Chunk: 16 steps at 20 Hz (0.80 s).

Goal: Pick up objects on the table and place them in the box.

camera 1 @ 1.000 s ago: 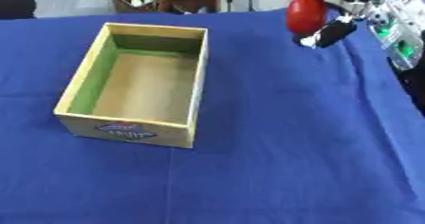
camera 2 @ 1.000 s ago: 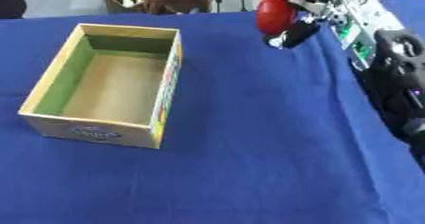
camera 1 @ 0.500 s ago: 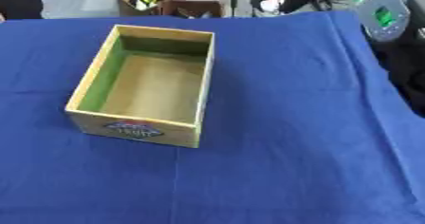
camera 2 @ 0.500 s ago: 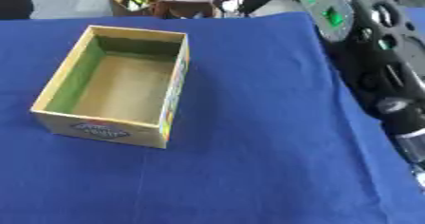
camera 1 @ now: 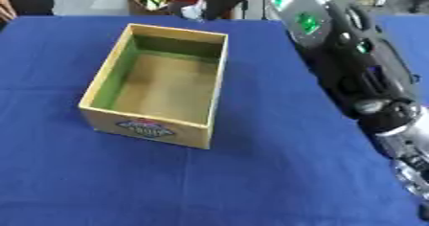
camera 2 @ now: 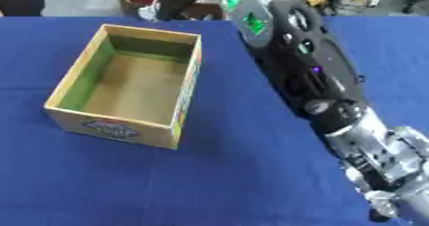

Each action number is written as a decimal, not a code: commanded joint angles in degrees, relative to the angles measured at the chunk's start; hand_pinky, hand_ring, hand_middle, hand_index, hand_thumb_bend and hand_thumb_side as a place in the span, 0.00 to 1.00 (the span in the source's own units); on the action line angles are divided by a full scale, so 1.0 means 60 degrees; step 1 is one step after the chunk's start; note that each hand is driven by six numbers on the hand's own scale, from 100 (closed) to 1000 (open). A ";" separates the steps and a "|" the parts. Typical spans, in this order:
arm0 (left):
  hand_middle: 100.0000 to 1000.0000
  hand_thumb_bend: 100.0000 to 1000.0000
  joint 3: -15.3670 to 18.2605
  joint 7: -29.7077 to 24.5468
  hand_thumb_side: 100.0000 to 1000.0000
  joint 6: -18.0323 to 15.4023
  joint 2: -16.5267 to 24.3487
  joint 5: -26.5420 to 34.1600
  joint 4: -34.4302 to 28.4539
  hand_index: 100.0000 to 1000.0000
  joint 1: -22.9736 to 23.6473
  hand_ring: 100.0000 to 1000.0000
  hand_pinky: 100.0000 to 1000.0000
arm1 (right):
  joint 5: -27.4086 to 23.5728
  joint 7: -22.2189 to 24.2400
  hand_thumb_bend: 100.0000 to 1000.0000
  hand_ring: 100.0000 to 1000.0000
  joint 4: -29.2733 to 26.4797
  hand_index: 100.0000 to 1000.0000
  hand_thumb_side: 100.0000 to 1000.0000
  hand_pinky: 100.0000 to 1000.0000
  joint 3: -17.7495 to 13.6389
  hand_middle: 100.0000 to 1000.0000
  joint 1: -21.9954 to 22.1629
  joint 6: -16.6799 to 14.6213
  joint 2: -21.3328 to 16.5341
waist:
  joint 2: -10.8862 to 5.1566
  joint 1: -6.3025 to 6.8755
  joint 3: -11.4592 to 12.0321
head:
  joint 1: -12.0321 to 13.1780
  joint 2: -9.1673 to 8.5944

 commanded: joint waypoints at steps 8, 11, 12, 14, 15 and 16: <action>0.28 0.00 -0.0117 -0.0227 0.69 -0.0189 0.0001 0.0255 -0.0179 0.64 -0.0334 0.17 0.00 | 0.2069 -0.0008 0.00 0.42 0.1177 0.33 0.37 0.11 0.0089 0.49 0.0273 -0.0263 0.1510 | -0.0130 -0.0018 0.0268 | -0.0268 -0.0107; 0.28 0.00 -0.0109 -0.0239 0.69 -0.0258 -0.0007 0.0323 -0.0179 0.64 -0.0379 0.17 0.00 | 0.2316 0.0007 0.00 0.42 0.1461 0.33 0.37 0.11 0.0165 0.49 0.0463 -0.0441 0.1705 | -0.0091 -0.0030 0.0318 | -0.0270 -0.0123; 0.29 0.00 -0.0110 -0.0245 0.69 -0.0270 -0.0010 0.0337 -0.0179 0.64 -0.0393 0.17 0.00 | 0.2368 0.0010 0.00 0.42 0.1526 0.33 0.36 0.11 0.0185 0.49 0.0508 -0.0489 0.1753 | -0.0079 -0.0031 0.0328 | -0.0273 -0.0128; 0.29 0.00 -0.0113 -0.0254 0.69 -0.0290 -0.0018 0.0359 -0.0179 0.64 -0.0417 0.17 0.00 | 0.2489 0.0032 0.00 0.43 0.1639 0.33 0.36 0.11 0.0243 0.49 0.0601 -0.0567 0.1836 | -0.0061 -0.0035 0.0358 | -0.0279 -0.0129; 0.29 0.00 -0.0112 -0.0258 0.69 -0.0298 -0.0019 0.0366 -0.0179 0.64 -0.0420 0.17 0.00 | 0.2580 0.0035 0.00 0.43 0.1684 0.32 0.36 0.11 0.0271 0.49 0.0627 -0.0594 0.1853 | -0.0057 -0.0038 0.0370 | -0.0282 -0.0127; 0.29 0.00 -0.0111 -0.0263 0.69 -0.0303 -0.0020 0.0370 -0.0179 0.64 -0.0423 0.17 0.00 | 0.2707 0.0025 0.00 0.44 0.1720 0.32 0.36 0.11 0.0296 0.50 0.0634 -0.0614 0.1854 | -0.0052 -0.0041 0.0381 | -0.0286 -0.0127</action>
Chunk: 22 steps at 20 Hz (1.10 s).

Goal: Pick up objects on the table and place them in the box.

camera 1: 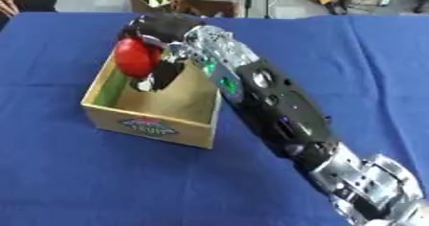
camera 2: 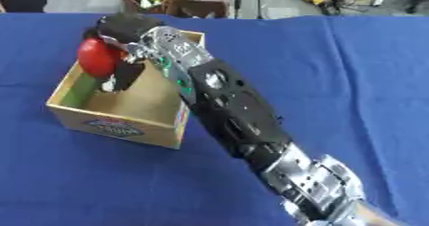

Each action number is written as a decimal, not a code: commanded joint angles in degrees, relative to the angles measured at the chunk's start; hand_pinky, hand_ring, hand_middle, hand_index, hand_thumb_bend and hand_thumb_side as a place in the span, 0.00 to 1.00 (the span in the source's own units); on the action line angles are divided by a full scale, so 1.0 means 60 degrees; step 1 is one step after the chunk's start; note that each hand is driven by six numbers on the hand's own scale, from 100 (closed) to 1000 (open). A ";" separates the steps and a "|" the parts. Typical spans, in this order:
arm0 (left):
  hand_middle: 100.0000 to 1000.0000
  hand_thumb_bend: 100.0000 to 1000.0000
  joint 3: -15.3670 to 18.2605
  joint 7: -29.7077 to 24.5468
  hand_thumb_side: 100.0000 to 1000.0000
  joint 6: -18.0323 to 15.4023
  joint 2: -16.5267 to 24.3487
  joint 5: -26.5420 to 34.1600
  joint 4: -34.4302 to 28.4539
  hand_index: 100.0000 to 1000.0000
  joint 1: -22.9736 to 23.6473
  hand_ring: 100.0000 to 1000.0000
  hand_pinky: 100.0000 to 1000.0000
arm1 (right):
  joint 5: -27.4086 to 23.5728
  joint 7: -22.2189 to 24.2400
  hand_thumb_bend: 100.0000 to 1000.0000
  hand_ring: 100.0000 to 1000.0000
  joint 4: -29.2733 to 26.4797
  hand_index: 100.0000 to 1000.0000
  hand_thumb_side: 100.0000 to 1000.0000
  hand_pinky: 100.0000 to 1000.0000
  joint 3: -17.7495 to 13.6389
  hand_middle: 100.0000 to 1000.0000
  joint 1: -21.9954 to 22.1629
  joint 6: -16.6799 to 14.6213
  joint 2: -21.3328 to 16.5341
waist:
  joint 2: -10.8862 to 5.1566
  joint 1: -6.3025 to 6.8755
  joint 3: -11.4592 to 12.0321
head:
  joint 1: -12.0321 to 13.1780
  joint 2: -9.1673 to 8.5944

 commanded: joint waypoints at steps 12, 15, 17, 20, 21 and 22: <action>0.29 0.00 -0.0031 -0.0050 0.69 -0.0032 0.0035 0.0069 -0.0178 0.64 -0.0111 0.17 0.00 | 0.3516 -0.0622 0.00 0.51 0.0431 0.34 0.34 0.14 0.0041 0.53 -0.0324 -0.0112 0.0023 | -0.0104 0.0017 0.0116 | -0.0115 -0.0116; 0.29 0.00 -0.0027 -0.0048 0.69 -0.0021 0.0028 0.0064 -0.0178 0.64 -0.0108 0.17 0.00 | 0.3661 -0.0397 0.00 0.54 0.0520 0.44 0.34 0.17 0.0010 0.58 -0.0330 -0.0212 0.0044 | -0.0084 0.0017 0.0136 | -0.0122 -0.0126; 0.29 0.00 -0.0027 -0.0050 0.69 -0.0014 0.0024 0.0061 -0.0178 0.64 -0.0107 0.17 0.00 | 0.3763 -0.0203 0.00 0.59 0.0542 0.59 0.42 0.22 0.0007 0.65 -0.0334 -0.0261 0.0036 | -0.0077 0.0015 0.0145 | -0.0128 -0.0132; 0.29 0.00 -0.0029 -0.0053 0.69 -0.0005 0.0019 0.0059 -0.0178 0.64 -0.0108 0.17 0.00 | 0.4008 0.0280 0.00 0.79 0.0578 0.77 0.51 0.45 0.0011 0.82 -0.0344 -0.0434 0.0032 | -0.0073 0.0012 0.0155 | -0.0138 -0.0141; 0.29 0.00 -0.0030 -0.0055 0.69 -0.0002 0.0016 0.0059 -0.0178 0.64 -0.0109 0.17 0.00 | 0.4076 0.0565 0.00 0.86 0.0626 0.81 0.53 0.56 0.0007 0.87 -0.0347 -0.0548 0.0033 | -0.0074 0.0012 0.0158 | -0.0144 -0.0146; 0.29 0.00 -0.0031 -0.0055 0.69 0.0001 0.0013 0.0059 -0.0178 0.64 -0.0108 0.17 0.00 | 0.4124 0.0880 0.00 0.90 0.0660 0.84 0.54 0.63 -0.0014 0.90 -0.0362 -0.0670 0.0041 | -0.0075 0.0013 0.0161 | -0.0152 -0.0153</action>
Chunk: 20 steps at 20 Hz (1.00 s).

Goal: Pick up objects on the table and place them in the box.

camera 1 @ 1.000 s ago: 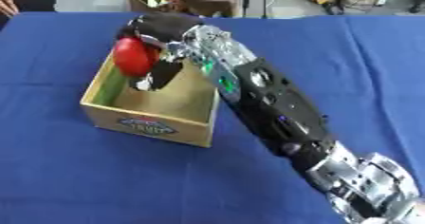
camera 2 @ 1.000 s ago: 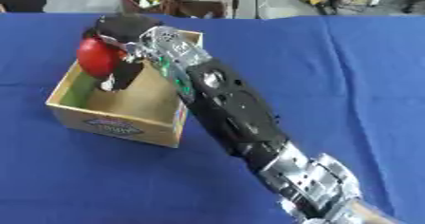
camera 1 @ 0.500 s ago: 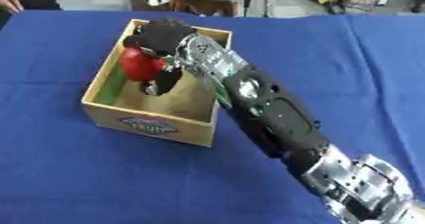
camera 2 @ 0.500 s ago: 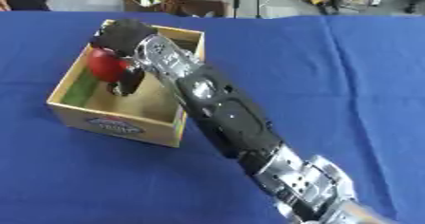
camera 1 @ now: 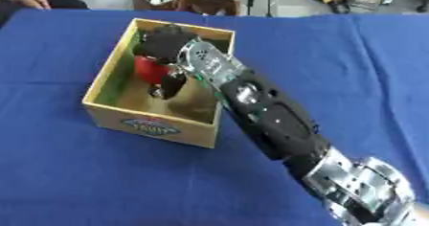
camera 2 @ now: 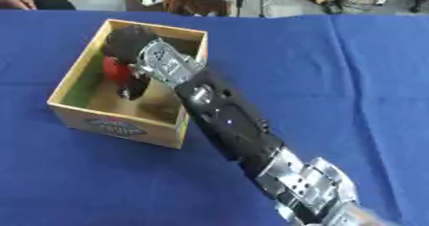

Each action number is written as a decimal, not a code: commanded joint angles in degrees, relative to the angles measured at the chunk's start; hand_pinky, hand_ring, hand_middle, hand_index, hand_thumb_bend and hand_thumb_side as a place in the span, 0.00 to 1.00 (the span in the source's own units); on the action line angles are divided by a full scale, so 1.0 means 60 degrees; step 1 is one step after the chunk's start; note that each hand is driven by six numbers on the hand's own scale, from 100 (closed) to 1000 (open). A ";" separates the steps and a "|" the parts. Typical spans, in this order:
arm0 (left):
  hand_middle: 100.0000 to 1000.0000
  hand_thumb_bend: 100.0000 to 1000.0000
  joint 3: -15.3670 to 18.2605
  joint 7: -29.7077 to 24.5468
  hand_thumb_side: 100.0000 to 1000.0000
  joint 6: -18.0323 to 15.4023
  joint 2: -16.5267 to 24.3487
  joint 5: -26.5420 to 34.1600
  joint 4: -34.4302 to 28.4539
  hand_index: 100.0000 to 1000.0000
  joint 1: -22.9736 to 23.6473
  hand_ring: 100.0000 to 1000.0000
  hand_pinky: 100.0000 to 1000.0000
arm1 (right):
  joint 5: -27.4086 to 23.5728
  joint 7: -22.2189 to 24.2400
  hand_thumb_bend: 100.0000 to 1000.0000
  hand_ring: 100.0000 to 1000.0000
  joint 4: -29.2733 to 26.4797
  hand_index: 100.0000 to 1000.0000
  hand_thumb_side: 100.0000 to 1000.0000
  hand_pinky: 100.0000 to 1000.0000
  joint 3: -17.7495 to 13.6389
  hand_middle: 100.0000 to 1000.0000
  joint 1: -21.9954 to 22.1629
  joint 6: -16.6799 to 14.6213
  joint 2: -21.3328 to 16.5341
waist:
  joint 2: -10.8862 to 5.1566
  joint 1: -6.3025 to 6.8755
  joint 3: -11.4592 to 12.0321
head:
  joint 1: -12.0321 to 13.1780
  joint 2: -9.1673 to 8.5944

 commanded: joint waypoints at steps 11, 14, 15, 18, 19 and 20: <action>0.29 0.00 0.0011 -0.0032 0.69 0.0071 0.0038 -0.0006 -0.0178 0.64 -0.0075 0.17 0.00 | -0.0420 0.0296 0.11 0.93 -0.1453 0.94 0.70 0.82 -0.0520 0.95 -0.0423 0.0127 -0.0402 | -0.0215 0.0067 -0.0017 | -0.0015 -0.0105; 0.29 0.00 0.0047 0.0005 0.69 0.0072 0.0061 -0.0042 -0.0178 0.64 -0.0059 0.17 0.00 | -0.1465 -0.0337 0.00 0.88 -0.2555 0.93 0.71 0.77 -0.0799 0.92 -0.0419 0.0591 -0.0933 | -0.0228 0.0049 -0.0102 | 0.0081 -0.0094; 0.29 0.00 0.0058 0.0019 0.69 0.0074 0.0067 -0.0057 -0.0178 0.64 -0.0052 0.17 0.00 | -0.1933 -0.0487 0.00 0.85 -0.2950 0.93 0.73 0.75 -0.0882 0.91 -0.0407 0.0785 -0.1143 | -0.0234 0.0043 -0.0135 | 0.0114 -0.0088; 0.29 0.00 0.0112 0.0081 0.70 0.0076 0.0093 -0.0112 -0.0178 0.64 -0.0018 0.17 0.00 | -0.3846 -0.1051 0.00 0.80 -0.4448 0.92 0.76 0.70 -0.1199 0.87 -0.0310 0.1466 -0.1998 | -0.0249 0.0030 -0.0272 | 0.0251 -0.0060; 0.29 0.00 0.0131 0.0104 0.70 0.0076 0.0104 -0.0131 -0.0178 0.64 -0.0005 0.17 0.00 | -0.4569 -0.1235 0.00 0.78 -0.4962 0.92 0.77 0.67 -0.1297 0.85 -0.0238 0.1701 -0.2321 | -0.0258 0.0028 -0.0324 | 0.0304 -0.0047; 0.29 0.00 0.0151 0.0128 0.70 0.0076 0.0117 -0.0152 -0.0178 0.64 0.0008 0.17 0.00 | -0.5337 -0.1439 0.00 0.77 -0.5472 0.92 0.77 0.65 -0.1415 0.84 -0.0135 0.1946 -0.2668 | -0.0270 0.0029 -0.0383 | 0.0362 -0.0035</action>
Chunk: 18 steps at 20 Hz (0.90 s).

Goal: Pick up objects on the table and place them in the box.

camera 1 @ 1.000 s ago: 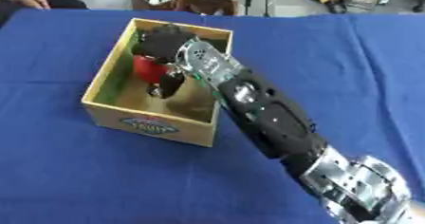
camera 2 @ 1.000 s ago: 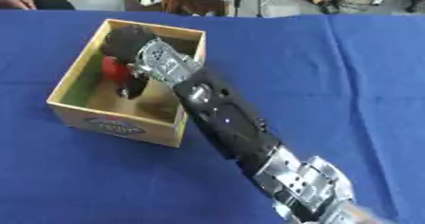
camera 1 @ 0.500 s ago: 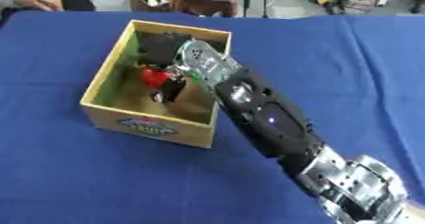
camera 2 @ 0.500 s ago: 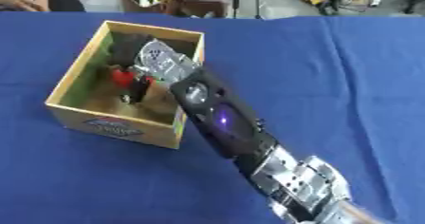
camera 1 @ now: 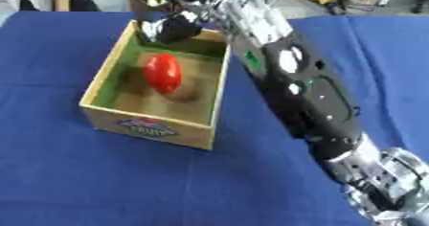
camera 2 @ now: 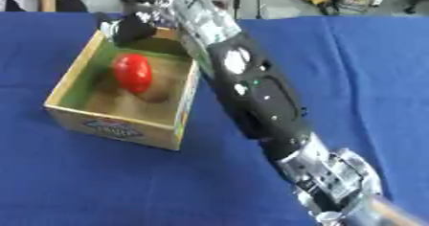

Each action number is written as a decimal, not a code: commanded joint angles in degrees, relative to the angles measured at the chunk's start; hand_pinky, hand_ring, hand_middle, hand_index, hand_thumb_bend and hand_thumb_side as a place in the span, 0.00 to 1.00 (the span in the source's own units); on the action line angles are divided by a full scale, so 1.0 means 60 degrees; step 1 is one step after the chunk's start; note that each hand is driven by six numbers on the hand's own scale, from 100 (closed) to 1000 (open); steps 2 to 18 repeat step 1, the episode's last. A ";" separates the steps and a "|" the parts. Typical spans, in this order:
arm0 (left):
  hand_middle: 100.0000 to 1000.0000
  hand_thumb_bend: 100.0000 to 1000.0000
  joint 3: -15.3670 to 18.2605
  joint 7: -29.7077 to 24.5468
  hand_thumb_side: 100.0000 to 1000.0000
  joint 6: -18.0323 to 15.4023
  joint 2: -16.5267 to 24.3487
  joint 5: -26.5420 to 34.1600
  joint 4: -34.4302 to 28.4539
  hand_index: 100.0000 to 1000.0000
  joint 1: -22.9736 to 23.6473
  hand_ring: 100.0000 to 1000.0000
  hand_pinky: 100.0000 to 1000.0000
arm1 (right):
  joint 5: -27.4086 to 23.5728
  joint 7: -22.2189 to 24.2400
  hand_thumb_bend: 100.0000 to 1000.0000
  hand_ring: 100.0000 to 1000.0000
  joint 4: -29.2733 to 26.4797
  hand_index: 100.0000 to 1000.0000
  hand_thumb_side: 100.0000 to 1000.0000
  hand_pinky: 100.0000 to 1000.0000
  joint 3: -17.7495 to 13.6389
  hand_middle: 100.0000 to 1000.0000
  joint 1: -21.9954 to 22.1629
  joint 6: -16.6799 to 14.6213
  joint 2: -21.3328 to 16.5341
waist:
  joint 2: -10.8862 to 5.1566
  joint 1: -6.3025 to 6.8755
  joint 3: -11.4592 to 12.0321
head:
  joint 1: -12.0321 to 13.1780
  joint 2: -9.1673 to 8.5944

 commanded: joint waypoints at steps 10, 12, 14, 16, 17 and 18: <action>0.29 0.00 0.0156 0.0101 0.70 -0.0012 0.0181 -0.0088 -0.0178 0.64 -0.0015 0.17 0.00 | -0.2226 -0.0591 0.00 0.76 -0.1685 0.92 0.77 0.65 -0.0413 0.84 0.0063 0.0752 -0.1164 | -0.0258 0.0039 -0.0082 | 0.0179 0.0008; 0.29 0.00 0.0156 0.0101 0.70 -0.0012 0.0181 -0.0088 -0.0178 0.64 -0.0015 0.17 0.00 | -0.2226 -0.0591 0.00 0.76 -0.1685 0.92 0.77 0.65 -0.0413 0.84 0.0063 0.0752 -0.1164 | -0.0258 0.0039 -0.0082 | 0.0179 0.0008; 0.29 0.00 0.0156 0.0101 0.70 -0.0012 0.0181 -0.0088 -0.0178 0.64 -0.0015 0.17 0.00 | -0.2226 -0.0591 0.00 0.76 -0.1685 0.92 0.77 0.65 -0.0413 0.84 0.0063 0.0752 -0.1164 | -0.0258 0.0039 -0.0082 | 0.0179 0.0008; 0.29 0.00 0.0156 0.0101 0.70 -0.0012 0.0181 -0.0088 -0.0178 0.64 -0.0015 0.17 0.00 | -0.2226 -0.0591 0.00 0.76 -0.1685 0.92 0.77 0.65 -0.0413 0.84 0.0063 0.0752 -0.1164 | -0.0258 0.0039 -0.0082 | 0.0179 0.0008; 0.29 0.00 0.0156 0.0101 0.70 -0.0012 0.0181 -0.0088 -0.0178 0.64 -0.0015 0.17 0.00 | -0.2226 -0.0591 0.00 0.76 -0.1685 0.92 0.77 0.65 -0.0413 0.84 0.0063 0.0752 -0.1164 | -0.0258 0.0039 -0.0082 | 0.0179 0.0008; 0.29 0.00 0.0156 0.0101 0.70 -0.0012 0.0181 -0.0088 -0.0178 0.64 -0.0015 0.17 0.00 | -0.2226 -0.0591 0.00 0.76 -0.1685 0.92 0.77 0.65 -0.0413 0.84 0.0063 0.0752 -0.1164 | -0.0258 0.0039 -0.0082 | 0.0179 0.0008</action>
